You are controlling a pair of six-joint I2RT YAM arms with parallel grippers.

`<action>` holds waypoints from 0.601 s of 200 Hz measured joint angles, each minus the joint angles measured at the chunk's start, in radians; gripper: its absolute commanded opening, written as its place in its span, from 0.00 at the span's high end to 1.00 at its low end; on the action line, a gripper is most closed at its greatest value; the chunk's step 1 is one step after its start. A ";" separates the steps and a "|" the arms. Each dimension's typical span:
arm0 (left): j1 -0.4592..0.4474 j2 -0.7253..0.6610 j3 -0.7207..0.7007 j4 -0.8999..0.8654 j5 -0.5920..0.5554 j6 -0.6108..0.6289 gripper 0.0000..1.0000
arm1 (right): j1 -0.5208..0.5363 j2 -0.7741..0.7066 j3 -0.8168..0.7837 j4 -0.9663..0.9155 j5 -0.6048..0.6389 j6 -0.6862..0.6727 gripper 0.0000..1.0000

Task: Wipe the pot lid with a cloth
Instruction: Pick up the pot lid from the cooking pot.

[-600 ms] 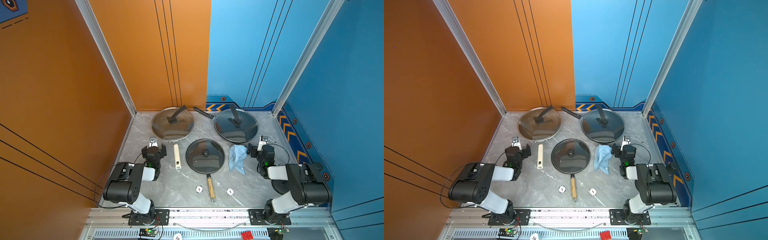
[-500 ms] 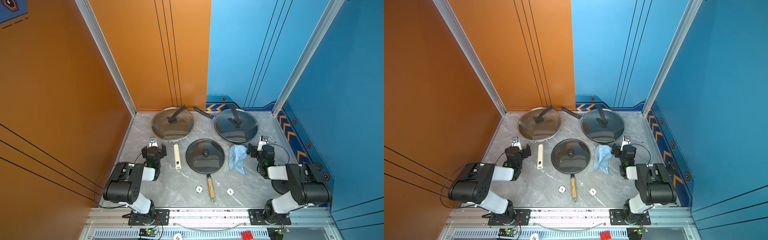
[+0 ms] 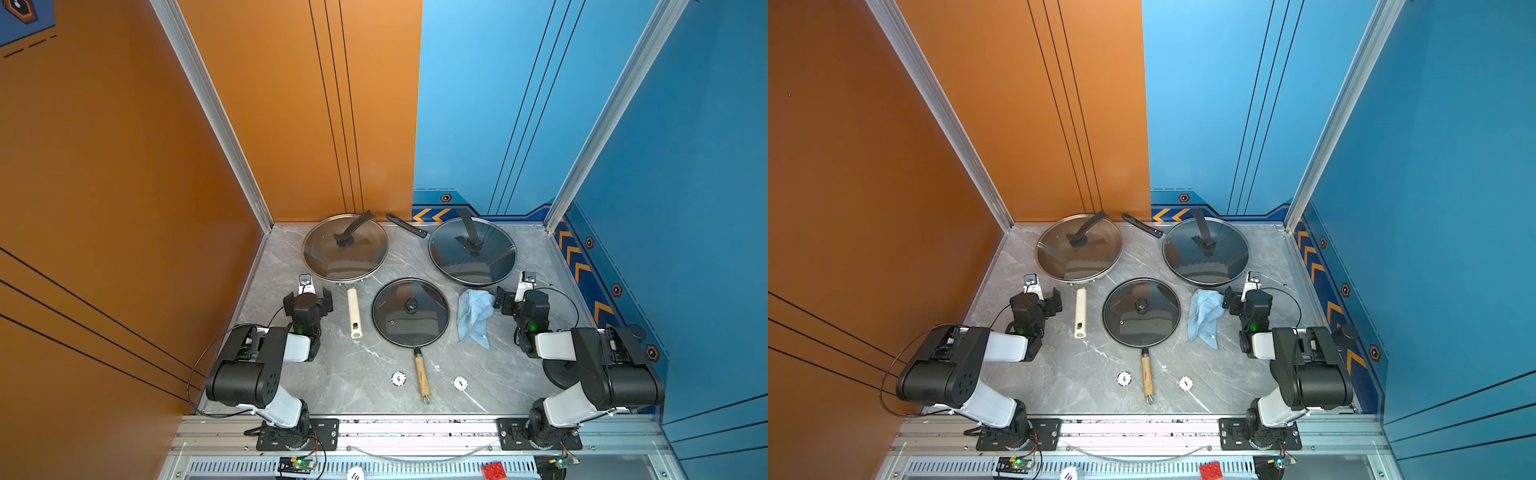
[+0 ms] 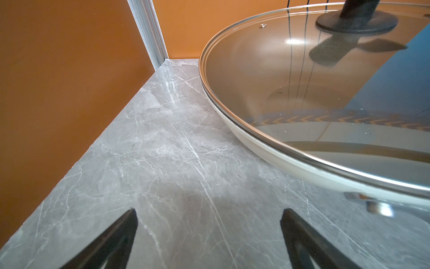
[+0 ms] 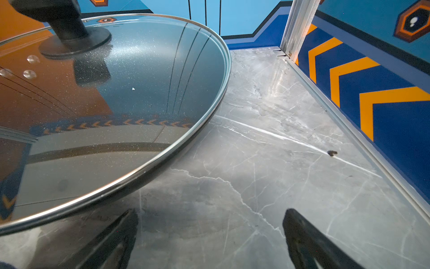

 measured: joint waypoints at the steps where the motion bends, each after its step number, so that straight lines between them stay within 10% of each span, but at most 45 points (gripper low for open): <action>1: 0.000 0.000 0.000 0.000 0.000 0.000 0.02 | 0.000 0.000 0.000 0.000 0.000 0.000 0.00; 120: -0.024 -0.029 0.005 -0.040 -0.004 0.020 0.02 | 0.003 -0.023 0.059 -0.127 0.008 0.000 0.00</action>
